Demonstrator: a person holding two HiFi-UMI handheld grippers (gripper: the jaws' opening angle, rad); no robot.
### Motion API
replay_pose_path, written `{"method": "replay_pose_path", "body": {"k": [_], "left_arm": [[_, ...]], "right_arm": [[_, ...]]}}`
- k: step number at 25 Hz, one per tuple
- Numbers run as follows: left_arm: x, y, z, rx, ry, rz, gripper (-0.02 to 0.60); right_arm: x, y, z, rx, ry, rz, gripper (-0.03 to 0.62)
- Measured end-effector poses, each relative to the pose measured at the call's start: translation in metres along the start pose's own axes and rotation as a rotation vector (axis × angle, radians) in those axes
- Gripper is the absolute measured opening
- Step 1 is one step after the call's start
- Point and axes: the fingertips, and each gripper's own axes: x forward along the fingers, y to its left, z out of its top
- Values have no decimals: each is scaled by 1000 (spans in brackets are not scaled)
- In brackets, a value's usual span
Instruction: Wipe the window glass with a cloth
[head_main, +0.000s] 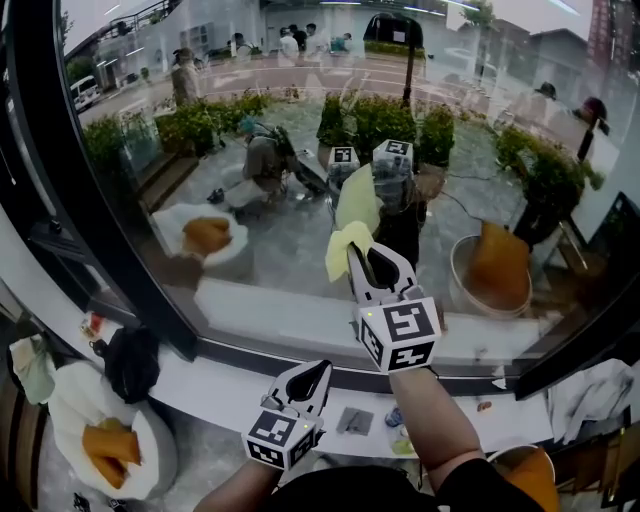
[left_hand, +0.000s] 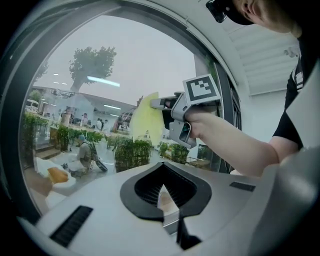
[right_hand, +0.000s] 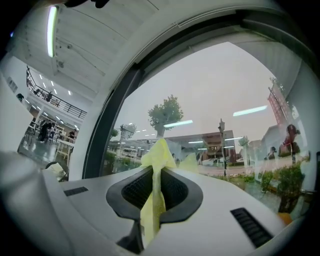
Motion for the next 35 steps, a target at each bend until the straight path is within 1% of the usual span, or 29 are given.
{"method": "replay_pose_path", "body": {"k": [4, 8, 11, 16, 19, 27, 33, 35], "left_arm": [[10, -18, 11, 23, -13, -59, 8], [21, -37, 26, 25, -27, -139, 8], [26, -45, 34, 29, -33, -171, 8], [30, -59, 32, 41, -26, -214, 8], [33, -62, 33, 60, -22, -227, 8], [40, -64, 26, 62, 1, -252, 8], [44, -65, 18, 61, 21, -255, 8], [46, -65, 19, 63, 23, -254, 8]], "right_arm": [[-7, -11, 29, -27, -35, -18, 52], [-7, -27, 55, -24, -55, -43, 52], [0, -38, 71, -39, -61, -71, 52], [2, -53, 87, -47, -70, -114, 52], [5, -62, 89, -44, -68, -126, 52], [24, -73, 82, -38, -35, -139, 52], [26, -75, 84, -100, -42, -162, 52], [26, -75, 84, -105, -45, -161, 52]]}}
